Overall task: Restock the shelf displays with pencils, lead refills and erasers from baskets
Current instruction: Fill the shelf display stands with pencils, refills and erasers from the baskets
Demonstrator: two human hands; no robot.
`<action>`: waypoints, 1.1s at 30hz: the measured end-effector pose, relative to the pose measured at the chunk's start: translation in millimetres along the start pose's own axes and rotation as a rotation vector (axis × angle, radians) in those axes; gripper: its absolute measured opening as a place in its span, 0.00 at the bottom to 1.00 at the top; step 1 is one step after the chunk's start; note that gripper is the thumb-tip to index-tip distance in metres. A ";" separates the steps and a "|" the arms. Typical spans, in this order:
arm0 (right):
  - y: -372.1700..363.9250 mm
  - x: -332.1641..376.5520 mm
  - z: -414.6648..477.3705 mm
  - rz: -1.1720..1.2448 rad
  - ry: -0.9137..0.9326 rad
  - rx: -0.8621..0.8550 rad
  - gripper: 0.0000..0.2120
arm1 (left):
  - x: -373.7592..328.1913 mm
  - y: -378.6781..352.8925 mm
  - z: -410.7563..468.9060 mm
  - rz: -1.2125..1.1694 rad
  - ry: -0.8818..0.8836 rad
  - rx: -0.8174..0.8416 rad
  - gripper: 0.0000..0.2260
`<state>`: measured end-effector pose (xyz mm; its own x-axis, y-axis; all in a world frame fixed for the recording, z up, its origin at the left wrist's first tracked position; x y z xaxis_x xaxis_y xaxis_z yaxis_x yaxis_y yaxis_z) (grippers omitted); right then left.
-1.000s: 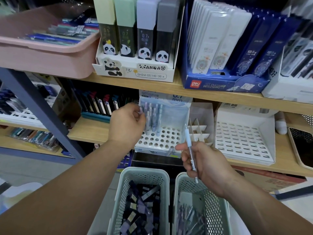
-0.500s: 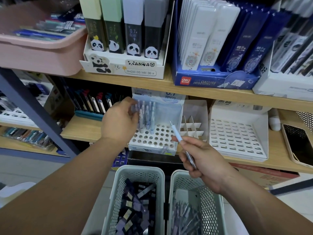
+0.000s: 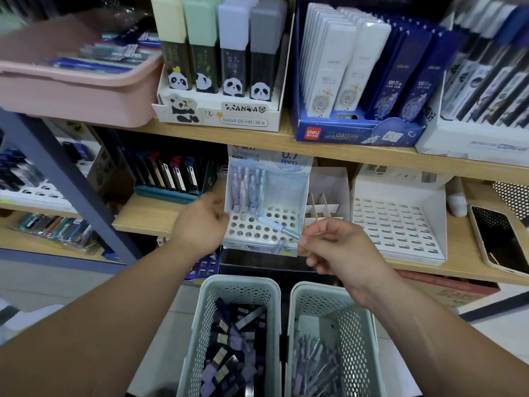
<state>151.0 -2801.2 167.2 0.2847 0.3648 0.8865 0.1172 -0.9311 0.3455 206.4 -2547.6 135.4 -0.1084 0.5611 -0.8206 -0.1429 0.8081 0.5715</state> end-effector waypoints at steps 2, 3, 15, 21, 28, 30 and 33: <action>1.4 1.4 -0.5 0.011 0.014 -0.040 0.06 | 11.7 -1.6 -3.2 -0.039 0.047 0.043 0.13; 1.7 1.8 -0.6 0.019 0.021 -0.056 0.05 | 16.5 -3.5 -4.7 -0.069 0.065 0.069 0.09; -10.0 6.4 5.7 0.106 0.078 -0.116 0.04 | 35.9 -14.3 -3.5 -0.150 0.152 0.156 0.06; -4.2 21.2 10.1 -0.003 0.157 -0.286 0.04 | 37.2 -18.4 3.6 -0.146 0.159 0.139 0.04; -5.8 42.0 20.8 -0.147 0.201 -0.342 0.04 | 34.2 -19.6 7.4 -0.146 0.193 0.161 0.04; -10.8 49.1 26.0 -0.142 0.199 -0.304 0.04 | 32.3 -19.4 7.3 -0.139 0.193 0.184 0.03; -21.5 55.2 33.5 -0.158 0.200 -0.228 0.05 | 29.1 -19.0 7.4 -0.103 0.178 0.207 0.06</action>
<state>196.0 -2760.8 198.4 0.0853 0.5176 0.8513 -0.0773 -0.8484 0.5236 213.2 -2545.2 100.6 -0.2769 0.4492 -0.8494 0.0400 0.8886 0.4569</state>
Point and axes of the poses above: each hand's wrist, its own z-axis towards the middle knuckle, its own y-axis out of the back of the hand, x = y × z, the point moved 4 cm from there along z, towards the middle knuckle, and after that the axes turned 15 degrees about -z, right-handed, at the moved point
